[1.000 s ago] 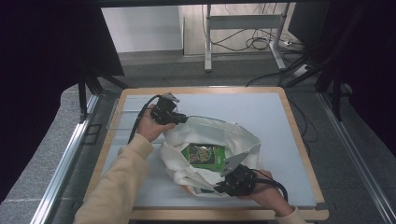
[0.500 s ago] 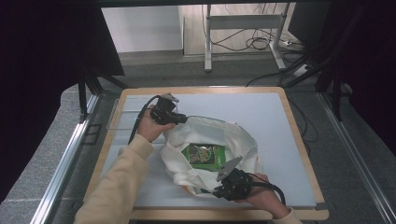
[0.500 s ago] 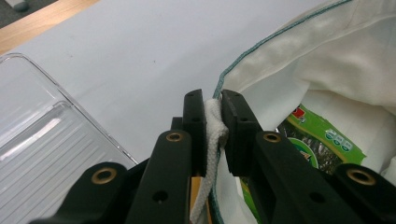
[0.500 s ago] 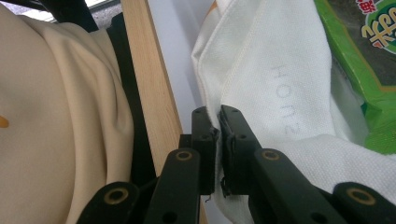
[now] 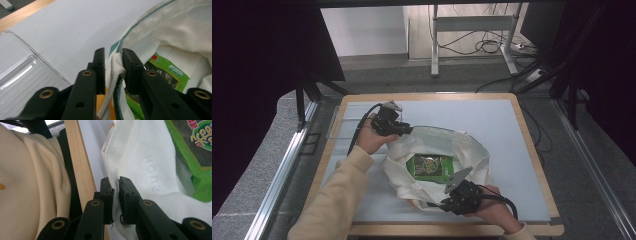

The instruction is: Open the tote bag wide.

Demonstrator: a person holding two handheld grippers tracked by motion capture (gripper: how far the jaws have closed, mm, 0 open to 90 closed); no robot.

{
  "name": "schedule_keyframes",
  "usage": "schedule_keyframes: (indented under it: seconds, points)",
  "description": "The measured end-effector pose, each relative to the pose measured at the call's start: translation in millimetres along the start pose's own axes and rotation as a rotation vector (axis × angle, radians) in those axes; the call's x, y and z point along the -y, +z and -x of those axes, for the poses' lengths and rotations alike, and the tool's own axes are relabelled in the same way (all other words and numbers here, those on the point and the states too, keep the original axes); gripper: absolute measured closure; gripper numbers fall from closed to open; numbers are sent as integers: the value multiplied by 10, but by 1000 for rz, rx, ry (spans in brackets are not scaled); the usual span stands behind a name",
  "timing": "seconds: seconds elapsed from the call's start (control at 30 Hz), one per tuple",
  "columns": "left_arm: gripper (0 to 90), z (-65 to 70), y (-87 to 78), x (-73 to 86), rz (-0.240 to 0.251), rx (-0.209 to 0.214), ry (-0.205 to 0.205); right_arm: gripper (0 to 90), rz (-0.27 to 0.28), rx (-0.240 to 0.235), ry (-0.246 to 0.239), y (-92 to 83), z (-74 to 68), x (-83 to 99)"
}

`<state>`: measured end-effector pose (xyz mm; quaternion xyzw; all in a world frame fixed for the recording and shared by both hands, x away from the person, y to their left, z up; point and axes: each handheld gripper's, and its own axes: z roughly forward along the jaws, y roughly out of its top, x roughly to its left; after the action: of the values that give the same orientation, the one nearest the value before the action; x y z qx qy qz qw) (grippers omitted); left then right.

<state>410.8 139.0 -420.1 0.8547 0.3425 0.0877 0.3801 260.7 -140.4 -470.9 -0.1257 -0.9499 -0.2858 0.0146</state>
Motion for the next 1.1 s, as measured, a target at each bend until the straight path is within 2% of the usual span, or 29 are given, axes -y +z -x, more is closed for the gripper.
schedule_keyframes:
  seconds: [0.03,0.1,0.2,0.27,0.3,0.37,0.4,0.5,0.53,0.6,0.63,0.7,0.8,0.93,1.1]
  points:
    - [707,14,-23,3,4,-5,5,799,-1,1,5,-5,-1,0]
    - [622,32,-81,6,11,-8,12,769,7,-2,11,-29,-1,-3]
    - [573,71,-226,23,35,-6,26,728,25,-2,18,-80,-1,-7]
    - [540,91,-261,31,43,-4,24,710,34,0,18,-100,1,-8]
    - [529,134,-331,51,49,3,41,673,57,9,19,-147,1,-7]
    - [519,162,-365,64,51,8,48,655,71,10,22,-170,2,-7]
    - [516,227,-422,97,59,17,66,589,100,27,25,-224,10,-4]
    - [515,286,-479,135,62,26,89,526,137,55,42,-302,16,-5]
    - [516,341,-528,175,73,36,101,509,152,66,46,-331,20,-7]
    - [516,368,-549,194,76,44,107,504,166,74,52,-361,23,-9]
    - [515,442,-583,230,74,51,124,500,189,89,64,-420,37,-16]
    - [513,481,-592,246,73,59,130,495,194,95,65,-437,41,-17]
    - [512,595,-553,286,54,94,144,481,216,114,76,-504,62,-19]
    - [516,629,-466,301,38,100,146,470,218,122,82,-521,77,-12]
    - [647,694,-351,369,2,140,158,464,214,129,108,-528,115,12]
